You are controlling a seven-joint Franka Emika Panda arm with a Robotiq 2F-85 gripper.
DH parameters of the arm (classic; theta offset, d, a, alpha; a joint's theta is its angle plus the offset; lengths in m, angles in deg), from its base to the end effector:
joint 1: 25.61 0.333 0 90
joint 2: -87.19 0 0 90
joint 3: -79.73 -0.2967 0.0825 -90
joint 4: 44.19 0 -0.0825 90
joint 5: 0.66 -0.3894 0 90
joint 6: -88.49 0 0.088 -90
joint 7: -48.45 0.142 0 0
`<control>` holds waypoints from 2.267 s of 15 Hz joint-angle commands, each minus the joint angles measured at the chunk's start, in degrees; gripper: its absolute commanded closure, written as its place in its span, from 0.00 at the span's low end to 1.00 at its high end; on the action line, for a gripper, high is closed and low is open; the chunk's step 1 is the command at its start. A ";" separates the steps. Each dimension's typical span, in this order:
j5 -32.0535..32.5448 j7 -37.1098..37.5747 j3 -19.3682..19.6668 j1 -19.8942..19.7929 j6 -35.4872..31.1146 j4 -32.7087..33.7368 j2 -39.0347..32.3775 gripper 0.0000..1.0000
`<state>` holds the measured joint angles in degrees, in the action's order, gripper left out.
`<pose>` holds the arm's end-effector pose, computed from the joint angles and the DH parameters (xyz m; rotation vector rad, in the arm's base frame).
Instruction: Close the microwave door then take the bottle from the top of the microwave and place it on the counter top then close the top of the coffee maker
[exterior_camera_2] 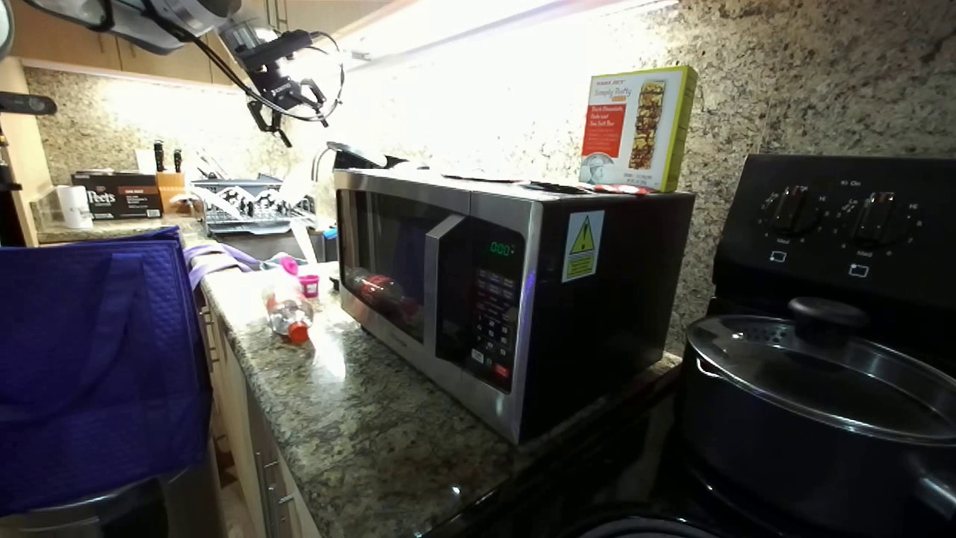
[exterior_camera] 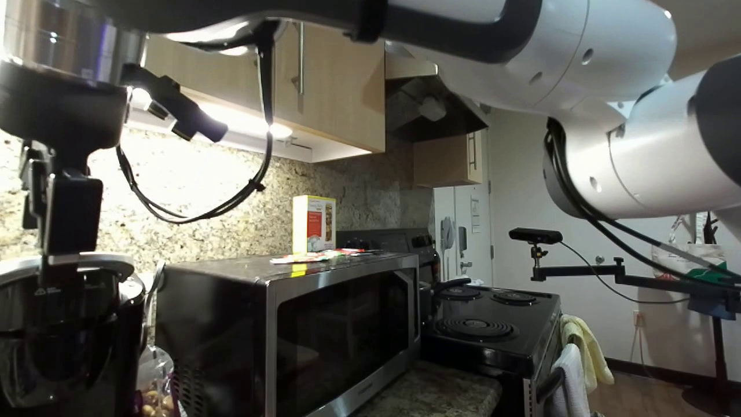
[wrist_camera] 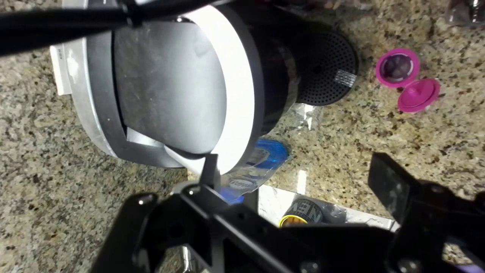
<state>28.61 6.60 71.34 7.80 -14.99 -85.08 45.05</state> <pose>0.6393 0.4288 0.5369 2.0205 1.7598 0.4752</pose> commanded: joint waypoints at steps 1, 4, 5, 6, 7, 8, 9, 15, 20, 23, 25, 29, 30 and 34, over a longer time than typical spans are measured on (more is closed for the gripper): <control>-3.93 1.37 -1.89 -1.34 3.15 -4.03 2.92 0.00; -5.66 0.54 -1.85 -2.79 2.10 -5.17 2.75 0.00; -6.56 0.93 -2.00 -3.38 2.29 -5.45 2.58 0.00; -7.08 0.70 -2.04 -3.96 2.39 -6.00 2.44 0.00; -7.02 0.34 -1.82 -4.21 1.49 -6.57 2.43 0.00; -6.37 0.12 -1.44 -4.03 0.58 -7.06 2.69 0.00; -6.15 1.23 -1.14 -3.81 1.02 -7.25 2.96 0.00; -3.66 1.18 -0.10 -2.93 -2.60 -8.63 3.67 0.00; 1.10 3.93 1.22 0.28 -3.46 -10.49 6.50 0.00; 1.31 5.21 1.35 0.93 -3.51 -11.64 7.76 0.00; 0.68 5.84 1.37 0.53 -3.07 -12.67 8.41 0.00; -0.32 6.09 1.79 -1.19 -3.33 -14.58 8.92 0.00; -0.75 5.41 1.72 -1.86 -4.02 -14.83 8.74 0.00; -1.41 4.16 1.27 -4.06 -6.83 -16.03 8.09 0.00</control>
<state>28.59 11.60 73.29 5.52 -19.17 -97.47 51.37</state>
